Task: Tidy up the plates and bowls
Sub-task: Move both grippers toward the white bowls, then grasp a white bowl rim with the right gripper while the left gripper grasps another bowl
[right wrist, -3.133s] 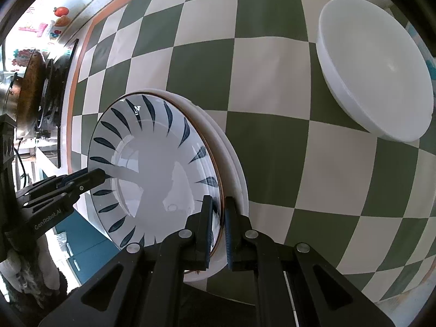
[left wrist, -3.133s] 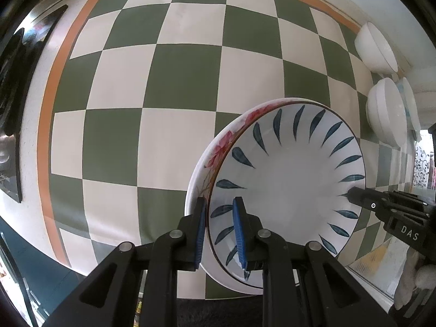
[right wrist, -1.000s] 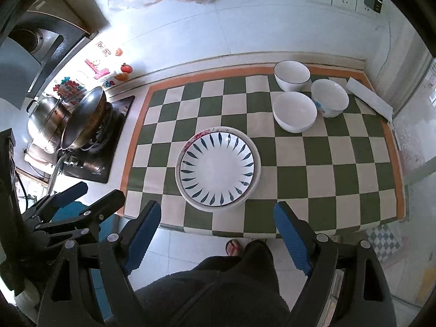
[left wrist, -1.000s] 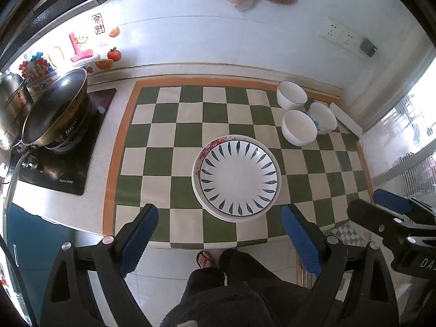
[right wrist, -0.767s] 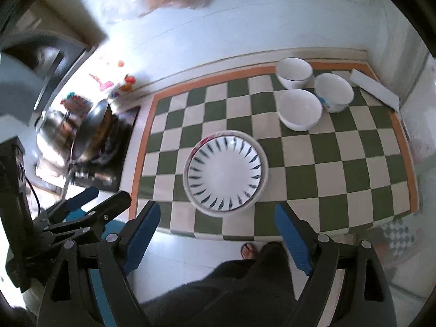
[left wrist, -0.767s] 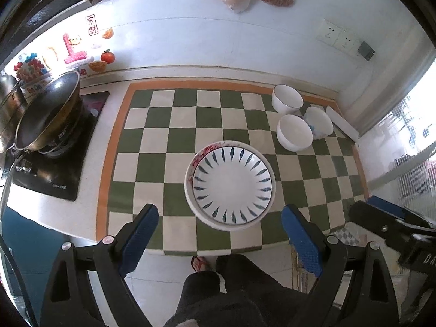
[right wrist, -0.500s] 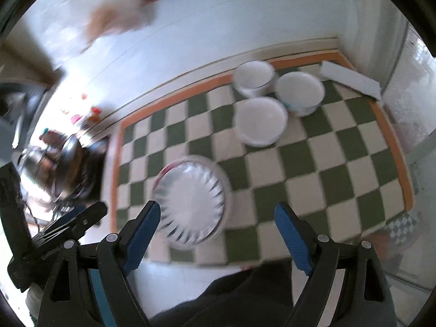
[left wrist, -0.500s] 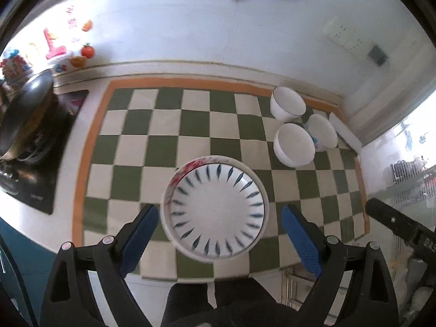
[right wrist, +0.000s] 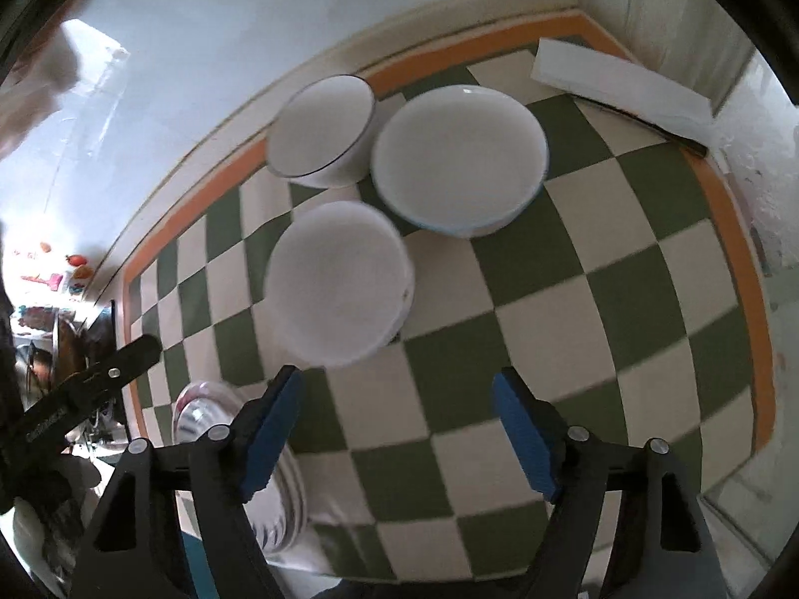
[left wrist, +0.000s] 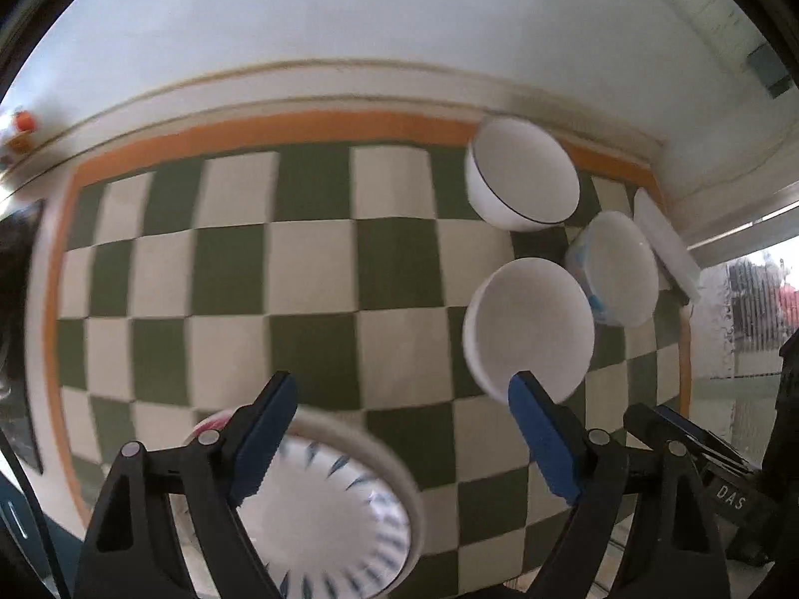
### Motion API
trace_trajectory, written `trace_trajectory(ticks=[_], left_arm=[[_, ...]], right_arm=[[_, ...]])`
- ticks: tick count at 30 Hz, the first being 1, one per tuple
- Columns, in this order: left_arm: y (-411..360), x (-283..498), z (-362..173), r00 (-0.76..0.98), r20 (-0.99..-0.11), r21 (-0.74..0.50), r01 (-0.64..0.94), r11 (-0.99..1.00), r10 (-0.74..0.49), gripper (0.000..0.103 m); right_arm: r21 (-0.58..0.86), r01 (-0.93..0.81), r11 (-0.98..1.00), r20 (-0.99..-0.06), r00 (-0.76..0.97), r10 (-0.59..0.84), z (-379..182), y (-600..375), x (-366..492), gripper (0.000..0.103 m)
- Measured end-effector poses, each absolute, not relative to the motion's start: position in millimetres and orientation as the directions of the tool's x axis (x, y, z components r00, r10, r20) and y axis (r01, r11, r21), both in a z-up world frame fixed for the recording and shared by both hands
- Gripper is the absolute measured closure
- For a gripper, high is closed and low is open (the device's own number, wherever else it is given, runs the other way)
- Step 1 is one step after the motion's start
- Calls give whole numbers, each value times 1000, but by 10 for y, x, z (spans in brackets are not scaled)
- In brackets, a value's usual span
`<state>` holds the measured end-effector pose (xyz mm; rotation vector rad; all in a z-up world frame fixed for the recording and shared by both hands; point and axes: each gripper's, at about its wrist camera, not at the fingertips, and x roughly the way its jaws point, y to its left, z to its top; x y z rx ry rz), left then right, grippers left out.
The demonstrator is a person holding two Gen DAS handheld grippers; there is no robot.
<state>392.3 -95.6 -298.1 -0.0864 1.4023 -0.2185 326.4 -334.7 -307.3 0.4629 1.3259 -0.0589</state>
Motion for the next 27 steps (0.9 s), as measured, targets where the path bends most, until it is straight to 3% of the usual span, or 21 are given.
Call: trace_trajectory(ticks=[2,3,5,10,13,18,27], left_arm=[[-1096,4063,-3134,119,-972,-192,109,975,-205,35],[-1135,4101,-3187,105,-972,-197,109,974,-209,36],[-1238,4192,-3325,69,-974,-207,112,972,-215,52],[-1434,4331,-3605,-12,-974,-225,129,966,-225,67],[-1491,4366,-3700,-34,-974,-226,135,965,-223,81],[-1544,4374,-3759,-59,-966,-257,141,956,-251,91],[-1532,4245,-3631,-43,-967,-253,145,956,-250,91]], right_arm=[[299,305,904,-943,237,232,-3205,-3427,3428,28],[300,305,904,-944,229,236,-3255,-3448,3487,30],[304,307,902,-946,207,249,-3385,-3491,3620,32],[305,291,907,-950,157,269,-3665,-3500,3841,56],[314,290,904,-949,129,288,-3797,-3485,3906,71],[349,258,901,-937,125,327,-3899,-3414,3963,91],[311,199,929,-949,117,293,-3834,-3265,3930,92]])
